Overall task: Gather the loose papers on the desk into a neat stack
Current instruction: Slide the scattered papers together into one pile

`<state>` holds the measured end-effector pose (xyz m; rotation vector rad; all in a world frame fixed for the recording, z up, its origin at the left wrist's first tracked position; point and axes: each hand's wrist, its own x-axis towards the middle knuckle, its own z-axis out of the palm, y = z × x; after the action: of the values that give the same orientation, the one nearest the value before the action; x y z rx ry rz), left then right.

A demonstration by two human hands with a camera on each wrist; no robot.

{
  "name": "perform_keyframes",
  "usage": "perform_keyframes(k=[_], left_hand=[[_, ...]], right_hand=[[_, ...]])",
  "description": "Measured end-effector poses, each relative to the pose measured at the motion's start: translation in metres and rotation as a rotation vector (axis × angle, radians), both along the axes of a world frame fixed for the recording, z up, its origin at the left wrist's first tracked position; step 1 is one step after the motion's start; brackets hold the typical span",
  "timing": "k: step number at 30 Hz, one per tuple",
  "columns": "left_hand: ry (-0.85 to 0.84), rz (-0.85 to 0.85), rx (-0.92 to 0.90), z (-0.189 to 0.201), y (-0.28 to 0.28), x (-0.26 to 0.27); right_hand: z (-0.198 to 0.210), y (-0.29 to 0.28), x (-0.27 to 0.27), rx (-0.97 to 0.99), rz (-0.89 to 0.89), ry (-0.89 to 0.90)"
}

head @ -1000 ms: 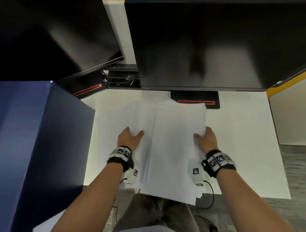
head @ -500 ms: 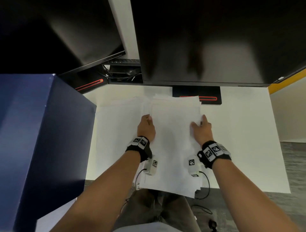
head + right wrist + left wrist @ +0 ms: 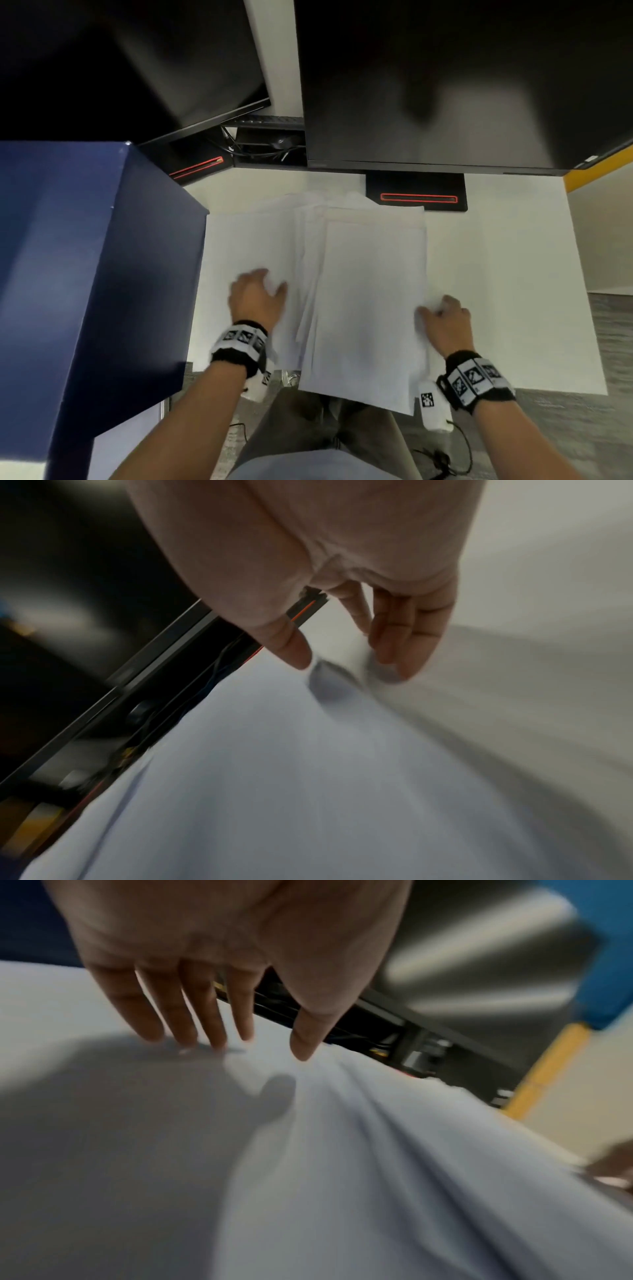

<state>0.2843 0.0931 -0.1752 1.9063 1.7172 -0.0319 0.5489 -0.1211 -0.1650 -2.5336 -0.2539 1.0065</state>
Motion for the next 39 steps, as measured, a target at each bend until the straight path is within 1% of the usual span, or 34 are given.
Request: perform_keyframes(k=[1, 3, 4, 6, 9, 13, 16, 18, 22, 24, 26, 28, 29, 31, 33, 35, 36, 37, 38, 39], left_hand=[[0.040, 0.103, 0.056, -0.004, 0.014, -0.009], [0.094, 0.271, 0.051, -0.009, 0.035, -0.020], [0.106, 0.315, 0.040, -0.011, 0.040, -0.021], [0.147, 0.365, 0.034, -0.013, 0.045, -0.017], [0.215, 0.420, 0.014, -0.008, 0.047, -0.006], [0.239, 0.367, -0.016, -0.007, 0.036, 0.020], [0.214, 0.373, -0.024, -0.005, 0.026, 0.037], [0.167, 0.408, -0.034, -0.001, 0.028, 0.039], [-0.031, 0.487, -0.029, 0.002, 0.037, 0.018], [-0.087, 0.400, -0.071, 0.004, 0.036, 0.011], [-0.117, 0.232, -0.130, 0.006, 0.023, 0.019], [-0.145, 0.087, -0.181, 0.006, 0.006, 0.037], [-0.160, 0.047, -0.214, 0.005, -0.002, 0.047], [-0.189, 0.038, -0.242, 0.002, -0.009, 0.063], [-0.164, 0.096, -0.142, 0.004, -0.003, 0.062], [-0.046, 0.256, -0.017, 0.006, 0.009, 0.041], [0.000, 0.359, -0.005, 0.006, 0.014, 0.028], [0.015, 0.440, -0.037, 0.004, 0.018, 0.017], [-0.005, 0.478, -0.091, 0.001, 0.019, 0.011], [-0.054, 0.473, -0.138, -0.005, 0.020, 0.009]], right_hand=[[0.000, 0.005, 0.011, 0.031, -0.055, -0.009], [-0.004, 0.017, 0.029, 0.103, -0.132, -0.013], [-0.005, 0.025, 0.035, 0.133, -0.153, -0.009], [-0.006, 0.040, 0.039, 0.175, -0.157, 0.006], [-0.004, 0.063, 0.030, 0.211, -0.108, 0.018], [-0.010, 0.083, 0.010, 0.245, -0.058, 0.027], [-0.012, 0.088, 0.003, 0.221, -0.022, 0.030], [-0.013, 0.084, 0.006, 0.214, -0.050, 0.031], [-0.013, 0.072, 0.011, 0.198, -0.084, 0.014], [-0.014, 0.071, 0.009, 0.205, -0.084, 0.014], [-0.014, 0.074, 0.004, 0.216, -0.069, 0.001], [-0.013, 0.079, -0.003, 0.240, -0.019, 0.005], [-0.011, 0.081, -0.006, 0.264, 0.011, 0.018], [-0.007, 0.084, -0.009, 0.304, 0.034, 0.044], [-0.008, 0.079, -0.001, 0.306, -0.006, -0.005], [-0.011, 0.066, 0.011, 0.291, -0.121, 0.003], [-0.013, 0.060, 0.014, 0.281, -0.157, 0.028], [-0.014, 0.055, 0.014, 0.276, -0.152, 0.057], [-0.016, 0.052, 0.010, 0.257, -0.089, 0.073], [-0.016, 0.052, 0.003, 0.228, 0.000, 0.073]])
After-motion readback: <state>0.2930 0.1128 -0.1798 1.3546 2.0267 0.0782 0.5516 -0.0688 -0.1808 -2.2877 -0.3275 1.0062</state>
